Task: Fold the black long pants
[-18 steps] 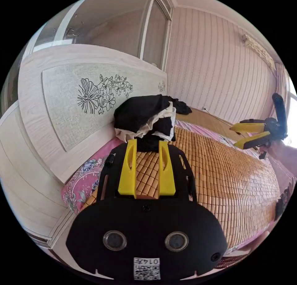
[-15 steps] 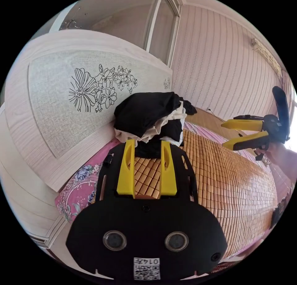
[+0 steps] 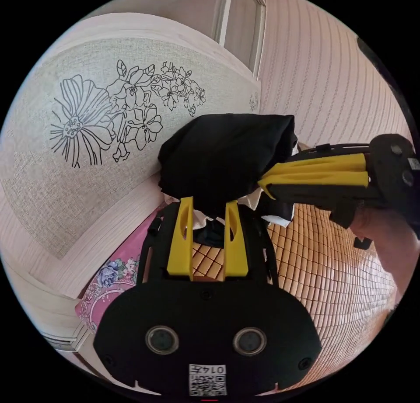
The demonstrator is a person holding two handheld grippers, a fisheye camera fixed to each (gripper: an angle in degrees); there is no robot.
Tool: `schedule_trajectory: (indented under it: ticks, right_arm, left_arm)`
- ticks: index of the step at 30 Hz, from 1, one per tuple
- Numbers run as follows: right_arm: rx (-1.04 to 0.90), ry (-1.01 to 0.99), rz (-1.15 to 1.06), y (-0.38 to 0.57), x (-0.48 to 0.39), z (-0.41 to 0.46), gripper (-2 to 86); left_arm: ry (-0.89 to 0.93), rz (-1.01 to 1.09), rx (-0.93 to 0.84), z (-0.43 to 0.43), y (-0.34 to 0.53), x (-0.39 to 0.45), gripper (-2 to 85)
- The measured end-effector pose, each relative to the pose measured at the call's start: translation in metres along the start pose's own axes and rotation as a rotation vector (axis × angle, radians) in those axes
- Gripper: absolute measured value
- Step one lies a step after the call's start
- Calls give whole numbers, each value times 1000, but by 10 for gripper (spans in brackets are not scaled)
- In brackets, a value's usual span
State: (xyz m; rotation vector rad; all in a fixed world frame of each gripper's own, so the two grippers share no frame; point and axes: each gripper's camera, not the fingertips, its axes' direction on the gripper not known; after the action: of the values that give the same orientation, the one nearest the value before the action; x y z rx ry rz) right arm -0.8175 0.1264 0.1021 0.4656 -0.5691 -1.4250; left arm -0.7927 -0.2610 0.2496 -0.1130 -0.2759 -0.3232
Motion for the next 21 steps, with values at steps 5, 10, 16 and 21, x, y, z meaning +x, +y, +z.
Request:
schedule_trajectory:
  ticks: [5, 10, 16, 21]
  right_arm:
    - [121, 59, -11, -2, 4, 2, 67]
    - [140, -7, 97, -7, 31, 16, 156]
    - [88, -193, 183, 16, 56, 25, -3]
    - [168, -273, 111, 41, 64, -39, -8]
  left_arm:
    - [61, -56, 70, -20, -15, -23, 16]
    - [94, -54, 108, -36, -14, -39, -8]
    - [151, -38, 161, -75, 0, -50, -10]
    - [226, -69, 265, -133, 10, -61, -10]
